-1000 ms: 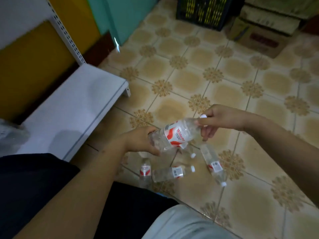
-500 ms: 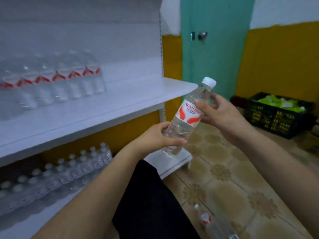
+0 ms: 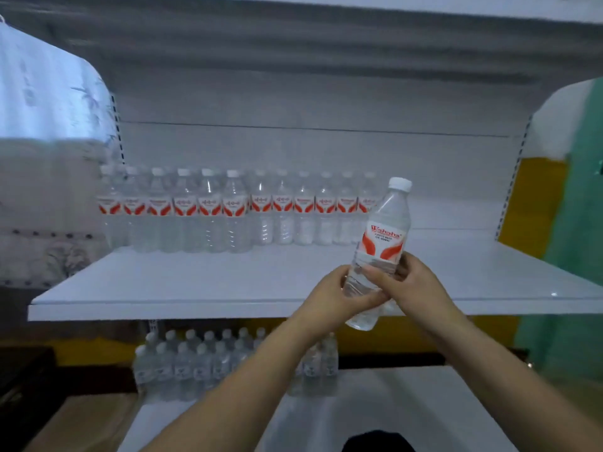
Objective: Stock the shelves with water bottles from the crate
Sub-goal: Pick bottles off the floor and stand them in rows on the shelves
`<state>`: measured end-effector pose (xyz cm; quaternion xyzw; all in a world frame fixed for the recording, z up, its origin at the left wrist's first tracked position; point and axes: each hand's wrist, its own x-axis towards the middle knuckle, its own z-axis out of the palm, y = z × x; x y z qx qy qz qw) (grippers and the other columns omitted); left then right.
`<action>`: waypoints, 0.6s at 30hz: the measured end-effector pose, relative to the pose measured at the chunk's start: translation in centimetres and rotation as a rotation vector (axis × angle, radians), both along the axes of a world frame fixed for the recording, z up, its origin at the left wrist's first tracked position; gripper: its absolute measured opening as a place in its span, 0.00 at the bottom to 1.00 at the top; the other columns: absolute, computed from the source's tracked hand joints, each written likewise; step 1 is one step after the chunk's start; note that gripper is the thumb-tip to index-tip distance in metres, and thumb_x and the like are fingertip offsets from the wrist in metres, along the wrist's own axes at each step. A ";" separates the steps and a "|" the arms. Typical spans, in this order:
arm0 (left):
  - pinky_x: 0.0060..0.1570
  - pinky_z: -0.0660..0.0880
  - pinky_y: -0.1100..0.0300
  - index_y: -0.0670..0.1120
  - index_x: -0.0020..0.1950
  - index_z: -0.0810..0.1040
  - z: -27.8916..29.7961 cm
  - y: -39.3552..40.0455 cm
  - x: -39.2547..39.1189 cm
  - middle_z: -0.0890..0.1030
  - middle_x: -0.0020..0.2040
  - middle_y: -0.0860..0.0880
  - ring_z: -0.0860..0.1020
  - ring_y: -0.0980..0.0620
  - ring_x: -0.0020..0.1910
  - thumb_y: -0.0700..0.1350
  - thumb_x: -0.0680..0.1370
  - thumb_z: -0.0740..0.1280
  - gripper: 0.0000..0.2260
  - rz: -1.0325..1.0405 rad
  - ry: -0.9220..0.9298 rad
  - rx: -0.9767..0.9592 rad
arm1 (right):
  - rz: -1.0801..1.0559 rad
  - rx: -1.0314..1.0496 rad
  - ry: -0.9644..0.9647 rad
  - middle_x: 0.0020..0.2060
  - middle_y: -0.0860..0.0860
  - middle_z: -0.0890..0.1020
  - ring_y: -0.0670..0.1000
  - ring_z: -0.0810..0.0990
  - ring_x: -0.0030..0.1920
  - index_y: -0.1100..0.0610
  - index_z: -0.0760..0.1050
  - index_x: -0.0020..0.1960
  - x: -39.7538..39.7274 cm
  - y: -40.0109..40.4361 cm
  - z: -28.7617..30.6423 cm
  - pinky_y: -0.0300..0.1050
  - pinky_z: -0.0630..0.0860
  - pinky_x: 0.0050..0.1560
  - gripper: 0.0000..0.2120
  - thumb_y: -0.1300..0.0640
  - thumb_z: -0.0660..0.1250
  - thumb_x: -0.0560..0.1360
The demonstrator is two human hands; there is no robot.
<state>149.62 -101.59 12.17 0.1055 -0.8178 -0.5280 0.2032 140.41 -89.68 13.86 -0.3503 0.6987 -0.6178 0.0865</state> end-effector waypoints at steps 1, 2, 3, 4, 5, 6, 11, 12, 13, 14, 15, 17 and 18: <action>0.53 0.78 0.63 0.54 0.66 0.73 0.4 -1.8 0.2 0.81 0.55 0.58 0.80 0.62 0.51 0.56 0.73 0.73 0.23 0.009 -0.006 -0.060 | 0.019 0.000 0.000 0.55 0.44 0.83 0.45 0.82 0.54 0.51 0.73 0.63 -0.4 -1.8 0.2 0.47 0.80 0.55 0.24 0.48 0.75 0.70; 0.50 0.78 0.65 0.54 0.67 0.73 0.9 -3.8 0.3 0.80 0.54 0.59 0.79 0.63 0.49 0.58 0.74 0.72 0.23 0.023 -0.025 -0.125 | 0.038 0.003 0.006 0.55 0.44 0.82 0.46 0.81 0.55 0.51 0.73 0.63 -0.8 -3.6 0.3 0.49 0.79 0.58 0.24 0.48 0.75 0.70; 0.48 0.78 0.65 0.55 0.67 0.73 1.4 -5.9 0.5 0.80 0.54 0.59 0.79 0.63 0.49 0.60 0.74 0.71 0.24 0.042 -0.058 -0.190 | 0.053 0.003 0.017 0.56 0.44 0.82 0.45 0.81 0.55 0.51 0.73 0.63 -1.2 -5.5 0.4 0.49 0.78 0.59 0.24 0.49 0.75 0.70; 0.49 0.78 0.63 0.56 0.67 0.72 1.8 -8.1 0.5 0.79 0.55 0.58 0.78 0.62 0.50 0.63 0.73 0.69 0.25 0.061 -0.098 -0.242 | 0.061 0.005 0.036 0.56 0.44 0.82 0.45 0.80 0.55 0.50 0.72 0.64 -1.6 -7.4 0.5 0.47 0.77 0.59 0.24 0.50 0.75 0.70; 0.50 0.78 0.62 0.57 0.68 0.72 2.3 -10.2 0.6 0.79 0.57 0.57 0.78 0.60 0.51 0.66 0.73 0.67 0.26 0.082 -0.137 -0.282 | 0.064 0.011 0.065 0.56 0.44 0.81 0.44 0.80 0.55 0.50 0.72 0.64 -2.1 -9.2 0.8 0.44 0.76 0.58 0.25 0.51 0.76 0.70; 0.51 0.77 0.63 0.57 0.69 0.71 2.5 -12.4 0.7 0.78 0.59 0.56 0.78 0.60 0.53 0.67 0.74 0.65 0.27 0.118 -0.166 -0.314 | 0.073 0.027 0.098 0.56 0.43 0.80 0.44 0.79 0.55 0.51 0.72 0.65 -2.5 -11.1 0.8 0.40 0.75 0.56 0.26 0.51 0.76 0.70; 0.66 0.68 0.54 0.53 0.75 0.64 0.9 -22.4 0.5 0.67 0.72 0.50 0.69 0.49 0.69 0.58 0.78 0.65 0.27 0.481 -0.190 -0.618 | 0.155 0.122 0.204 0.54 0.41 0.78 0.43 0.78 0.54 0.51 0.70 0.65 -4.7 -19.9 -0.1 0.29 0.70 0.47 0.28 0.51 0.77 0.69; 0.68 0.66 0.52 0.52 0.76 0.62 0.3 -24.0 0.2 0.64 0.74 0.48 0.66 0.46 0.72 0.55 0.78 0.66 0.28 0.535 -0.194 -0.672 | 0.170 0.125 0.205 0.54 0.41 0.78 0.43 0.78 0.54 0.51 0.70 0.65 -5.1 -21.5 -0.4 0.30 0.71 0.49 0.28 0.51 0.77 0.69; 0.69 0.65 0.50 0.52 0.78 0.60 -0.4 -25.4 -0.1 0.61 0.76 0.47 0.62 0.44 0.74 0.54 0.78 0.66 0.30 0.570 -0.206 -0.708 | 0.178 0.126 0.199 0.55 0.42 0.78 0.44 0.78 0.55 0.51 0.70 0.66 -5.5 -23.0 -0.5 0.33 0.73 0.52 0.28 0.51 0.77 0.69; 0.70 0.64 0.48 0.52 0.79 0.57 -1.0 -26.5 -0.5 0.57 0.78 0.47 0.58 0.43 0.76 0.53 0.78 0.66 0.32 0.593 -0.229 -0.733 | 0.182 0.125 0.189 0.56 0.43 0.78 0.45 0.78 0.57 0.51 0.69 0.66 -5.9 -24.5 -0.5 0.37 0.74 0.56 0.28 0.51 0.77 0.70; 0.71 0.63 0.46 0.52 0.80 0.54 -1.5 -27.5 -0.9 0.53 0.79 0.47 0.54 0.42 0.77 0.53 0.78 0.66 0.34 0.609 -0.255 -0.756 | 0.183 0.125 0.182 0.58 0.44 0.78 0.47 0.78 0.58 0.52 0.69 0.66 -6.3 -25.8 -0.5 0.40 0.74 0.58 0.28 0.51 0.76 0.70; 0.72 0.61 0.44 0.53 0.81 0.48 -2.4 -28.9 -1.8 0.47 0.80 0.49 0.48 0.42 0.79 0.54 0.78 0.66 0.37 0.636 -0.311 -0.805 | 0.185 0.126 0.170 0.61 0.46 0.78 0.48 0.77 0.60 0.52 0.67 0.68 -6.8 -28.3 -0.6 0.42 0.72 0.60 0.29 0.52 0.76 0.71; 0.73 0.60 0.44 0.53 0.81 0.46 -2.8 -29.4 -2.2 0.45 0.81 0.49 0.46 0.42 0.79 0.55 0.78 0.66 0.38 0.656 -0.326 -0.833 | 0.183 0.117 0.160 0.62 0.47 0.77 0.48 0.76 0.61 0.53 0.67 0.68 -7.1 -29.5 -0.7 0.42 0.71 0.60 0.30 0.53 0.76 0.71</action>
